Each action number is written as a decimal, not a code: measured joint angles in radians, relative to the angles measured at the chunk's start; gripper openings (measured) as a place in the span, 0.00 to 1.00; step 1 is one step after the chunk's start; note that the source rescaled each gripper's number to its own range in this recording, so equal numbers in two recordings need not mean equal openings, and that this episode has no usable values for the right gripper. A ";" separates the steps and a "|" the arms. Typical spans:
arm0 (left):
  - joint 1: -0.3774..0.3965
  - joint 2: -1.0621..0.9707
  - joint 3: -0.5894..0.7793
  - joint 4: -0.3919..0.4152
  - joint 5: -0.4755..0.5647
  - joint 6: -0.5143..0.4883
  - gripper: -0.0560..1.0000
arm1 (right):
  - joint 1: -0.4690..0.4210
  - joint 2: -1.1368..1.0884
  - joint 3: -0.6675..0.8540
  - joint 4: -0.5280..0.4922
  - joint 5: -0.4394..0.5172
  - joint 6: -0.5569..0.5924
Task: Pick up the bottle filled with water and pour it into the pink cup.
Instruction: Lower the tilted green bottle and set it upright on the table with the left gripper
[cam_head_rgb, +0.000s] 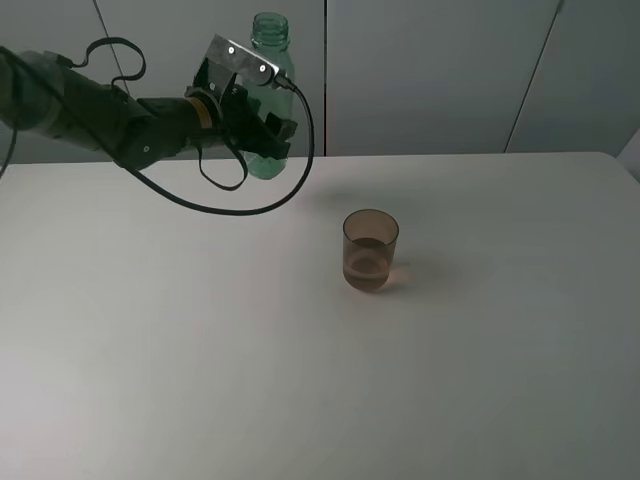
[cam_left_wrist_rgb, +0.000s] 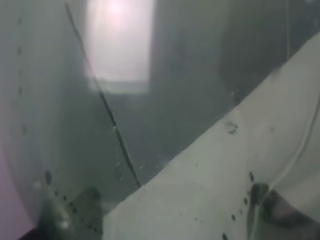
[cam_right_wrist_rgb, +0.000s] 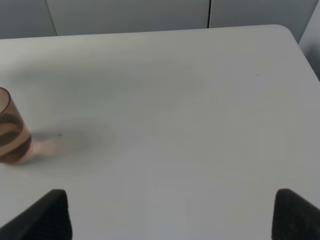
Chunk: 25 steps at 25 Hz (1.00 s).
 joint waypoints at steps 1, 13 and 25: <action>0.002 0.019 0.000 0.004 -0.016 -0.007 0.05 | 0.000 0.000 0.000 0.000 0.000 0.000; 0.004 0.134 -0.001 0.122 -0.207 -0.172 0.05 | 0.000 0.000 0.000 0.000 0.000 0.000; 0.004 0.146 -0.001 0.153 -0.099 -0.204 0.05 | 0.000 0.000 0.000 0.000 0.000 0.000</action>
